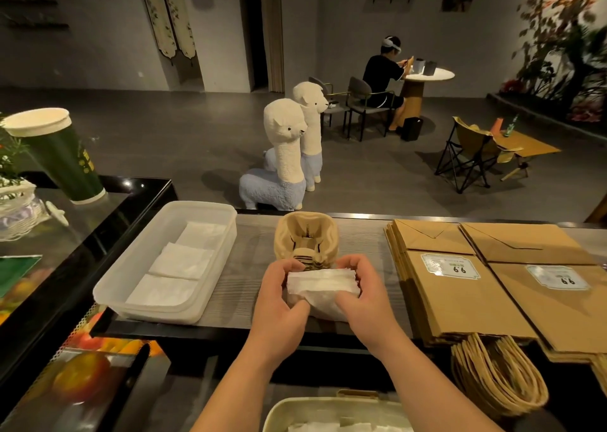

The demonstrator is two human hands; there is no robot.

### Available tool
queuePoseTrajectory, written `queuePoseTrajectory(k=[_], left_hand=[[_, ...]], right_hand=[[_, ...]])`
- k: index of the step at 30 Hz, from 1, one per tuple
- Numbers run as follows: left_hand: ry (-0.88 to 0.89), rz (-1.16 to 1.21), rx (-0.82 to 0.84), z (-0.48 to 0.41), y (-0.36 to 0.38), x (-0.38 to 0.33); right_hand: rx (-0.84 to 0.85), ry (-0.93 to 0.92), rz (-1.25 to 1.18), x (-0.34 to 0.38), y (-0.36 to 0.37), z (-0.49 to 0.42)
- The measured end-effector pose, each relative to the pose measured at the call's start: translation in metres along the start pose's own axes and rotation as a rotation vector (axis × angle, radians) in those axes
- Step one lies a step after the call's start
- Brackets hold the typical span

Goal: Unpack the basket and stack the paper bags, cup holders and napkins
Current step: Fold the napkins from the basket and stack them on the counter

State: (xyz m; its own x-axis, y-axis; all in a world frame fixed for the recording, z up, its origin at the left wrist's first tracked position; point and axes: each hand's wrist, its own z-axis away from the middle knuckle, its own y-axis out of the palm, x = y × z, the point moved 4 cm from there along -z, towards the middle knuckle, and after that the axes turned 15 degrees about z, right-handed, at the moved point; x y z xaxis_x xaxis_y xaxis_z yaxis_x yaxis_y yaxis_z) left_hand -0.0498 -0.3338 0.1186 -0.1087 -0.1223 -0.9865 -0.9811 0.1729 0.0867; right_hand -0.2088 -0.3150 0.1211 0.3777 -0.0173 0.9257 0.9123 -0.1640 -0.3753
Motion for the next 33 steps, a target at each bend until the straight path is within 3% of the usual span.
queuePoseTrajectory(k=[3,11,14,16,20,24,29,33], left_hand=[[0.084,-0.039,-0.002,0.003,-0.001,-0.004],[0.004,0.050,-0.029,0.002,-0.003,-0.002],[-0.076,0.117,-0.031,0.000,-0.003,-0.001],[-0.098,0.140,-0.030,-0.002,-0.003,-0.003],[-0.138,0.136,-0.025,-0.004,-0.006,-0.003],[-0.173,0.065,0.061,-0.002,-0.013,-0.014],[-0.257,0.141,0.148,0.002,-0.030,-0.044],[-0.329,0.195,0.204,0.007,-0.048,-0.071]], right_hand=[[-0.082,0.048,-0.111,0.002,0.004,0.000],[-0.163,0.174,-0.093,0.004,0.007,-0.006],[0.023,0.070,-0.031,0.007,0.003,-0.003],[0.169,0.005,0.138,0.006,-0.001,0.001],[0.193,-0.074,0.376,0.005,-0.008,0.004],[0.193,-0.095,0.358,0.011,-0.017,0.006],[0.440,-0.090,0.365,0.037,-0.024,0.014],[0.619,-0.049,0.149,0.062,-0.017,0.018]])
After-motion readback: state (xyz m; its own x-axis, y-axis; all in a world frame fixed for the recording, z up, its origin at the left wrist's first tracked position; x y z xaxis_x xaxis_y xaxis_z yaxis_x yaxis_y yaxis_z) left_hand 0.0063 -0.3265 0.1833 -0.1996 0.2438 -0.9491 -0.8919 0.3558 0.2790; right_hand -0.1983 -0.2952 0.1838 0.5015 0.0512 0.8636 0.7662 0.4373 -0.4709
